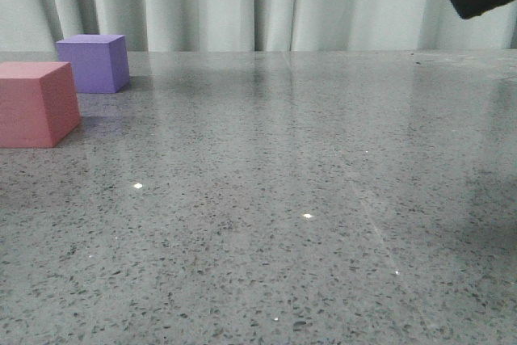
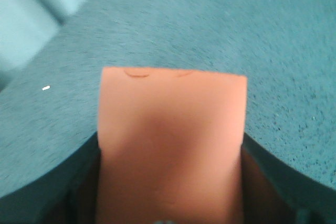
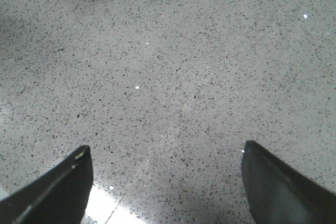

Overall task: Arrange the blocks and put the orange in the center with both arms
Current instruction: 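Lift the orange cube with the left gripper toward the purple block, then lower the orange cube between the purple and pink blocks, open left gripper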

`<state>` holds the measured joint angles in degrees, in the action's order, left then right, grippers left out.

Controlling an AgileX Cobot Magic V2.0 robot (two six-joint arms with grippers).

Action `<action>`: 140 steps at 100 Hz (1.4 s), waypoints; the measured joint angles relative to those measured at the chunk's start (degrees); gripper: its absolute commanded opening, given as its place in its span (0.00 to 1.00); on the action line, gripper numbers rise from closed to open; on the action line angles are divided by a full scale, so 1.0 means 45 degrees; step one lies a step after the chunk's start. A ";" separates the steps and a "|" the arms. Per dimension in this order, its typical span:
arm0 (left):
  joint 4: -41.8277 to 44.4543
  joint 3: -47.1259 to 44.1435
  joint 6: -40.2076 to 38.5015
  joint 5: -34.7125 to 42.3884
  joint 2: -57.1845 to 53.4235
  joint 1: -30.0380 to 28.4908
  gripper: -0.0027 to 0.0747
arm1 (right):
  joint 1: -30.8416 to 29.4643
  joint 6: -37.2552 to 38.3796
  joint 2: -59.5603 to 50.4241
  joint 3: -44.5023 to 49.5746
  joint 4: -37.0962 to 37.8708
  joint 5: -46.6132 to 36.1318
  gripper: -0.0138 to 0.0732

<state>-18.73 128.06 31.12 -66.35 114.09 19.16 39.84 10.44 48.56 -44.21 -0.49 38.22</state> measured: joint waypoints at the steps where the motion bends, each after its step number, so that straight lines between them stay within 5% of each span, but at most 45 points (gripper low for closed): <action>1: 0.0033 0.0044 -0.0150 -0.0035 -0.0046 -0.0038 0.21 | 0.0000 0.0000 0.0000 0.0000 0.0000 0.0000 0.83; 38: 0.0360 0.0113 -0.3318 -0.1322 -0.1702 -0.1964 0.21 | 0.0000 0.0000 0.0000 0.0000 0.0000 0.0000 0.83; 68: 0.1881 -0.0394 -0.5058 -0.1369 -0.2353 -0.2105 0.21 | 0.0000 -0.0021 0.0000 0.0000 0.0000 0.0000 0.83; 93: 0.2838 -0.2948 -0.5860 -0.0910 -0.3577 -0.2105 0.21 | 0.0000 -0.0021 0.0000 0.0000 0.0000 -0.0008 0.83; 140: 0.3300 -0.9624 -0.7637 0.2816 -0.5968 -0.2105 0.21 | 0.0000 -0.0021 0.0000 0.0000 0.0000 -0.0029 0.83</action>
<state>-3.88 84.75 -3.25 -53.67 87.23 9.69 39.84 10.34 48.56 -44.21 -0.49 38.09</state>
